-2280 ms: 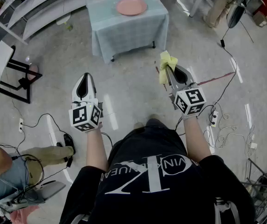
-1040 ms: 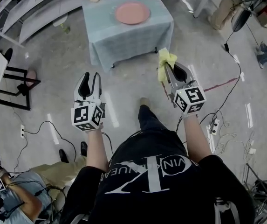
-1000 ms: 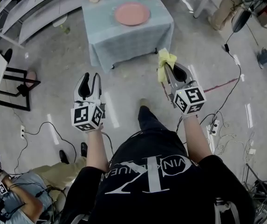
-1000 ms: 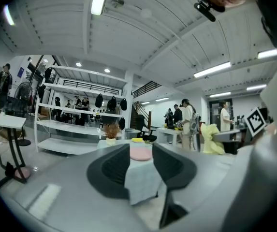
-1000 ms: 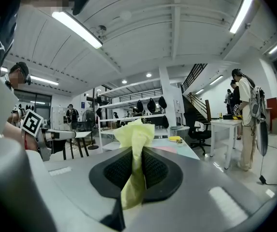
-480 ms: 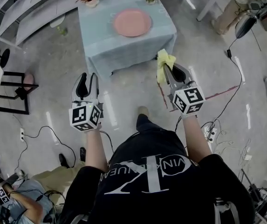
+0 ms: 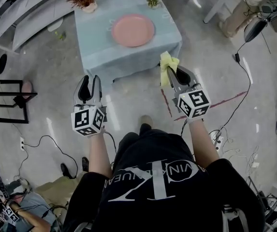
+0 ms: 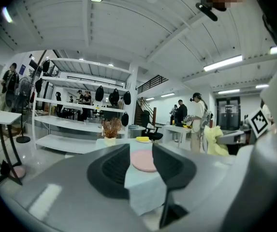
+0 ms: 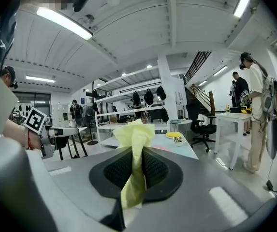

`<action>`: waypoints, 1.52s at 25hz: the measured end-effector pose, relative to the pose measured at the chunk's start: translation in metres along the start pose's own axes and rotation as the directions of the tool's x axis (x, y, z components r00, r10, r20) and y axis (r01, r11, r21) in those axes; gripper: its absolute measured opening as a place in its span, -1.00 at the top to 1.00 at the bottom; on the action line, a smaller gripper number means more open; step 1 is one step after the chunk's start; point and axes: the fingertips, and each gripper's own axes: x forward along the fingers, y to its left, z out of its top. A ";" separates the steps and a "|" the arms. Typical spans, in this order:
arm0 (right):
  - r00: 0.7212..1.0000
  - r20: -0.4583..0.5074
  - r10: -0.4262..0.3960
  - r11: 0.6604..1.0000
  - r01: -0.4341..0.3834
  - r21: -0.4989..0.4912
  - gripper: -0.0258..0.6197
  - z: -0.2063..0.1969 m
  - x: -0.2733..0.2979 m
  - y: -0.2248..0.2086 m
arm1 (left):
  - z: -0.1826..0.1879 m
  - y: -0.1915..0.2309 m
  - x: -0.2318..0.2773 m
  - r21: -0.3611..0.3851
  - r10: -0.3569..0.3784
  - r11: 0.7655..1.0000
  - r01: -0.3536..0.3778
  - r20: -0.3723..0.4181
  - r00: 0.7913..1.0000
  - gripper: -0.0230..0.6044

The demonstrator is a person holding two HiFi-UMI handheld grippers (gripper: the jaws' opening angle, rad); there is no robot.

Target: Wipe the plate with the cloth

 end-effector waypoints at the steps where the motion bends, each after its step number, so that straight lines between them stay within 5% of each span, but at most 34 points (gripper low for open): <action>1: 1.000 -0.005 0.000 1.000 0.000 0.004 0.79 -0.001 0.004 -0.002 | -0.002 0.000 0.004 0.000 -0.002 1.000 0.002 -0.006 1.000 0.93; 11: 0.998 -0.049 0.032 0.999 -0.030 0.028 0.79 -0.016 0.049 -0.011 | -0.027 0.013 0.033 -0.012 0.005 1.000 -0.006 -0.078 0.997 0.93; 20: 0.996 -0.079 0.046 0.999 -0.044 0.030 0.79 -0.012 0.121 -0.031 | -0.031 0.031 0.115 -0.024 -0.033 0.999 0.031 -0.118 0.992 0.93; 38: 0.978 -0.202 0.053 0.998 -0.044 0.051 0.79 -0.036 0.258 -0.061 | -0.092 0.065 0.261 -0.122 -0.151 0.986 0.116 -0.331 0.931 0.93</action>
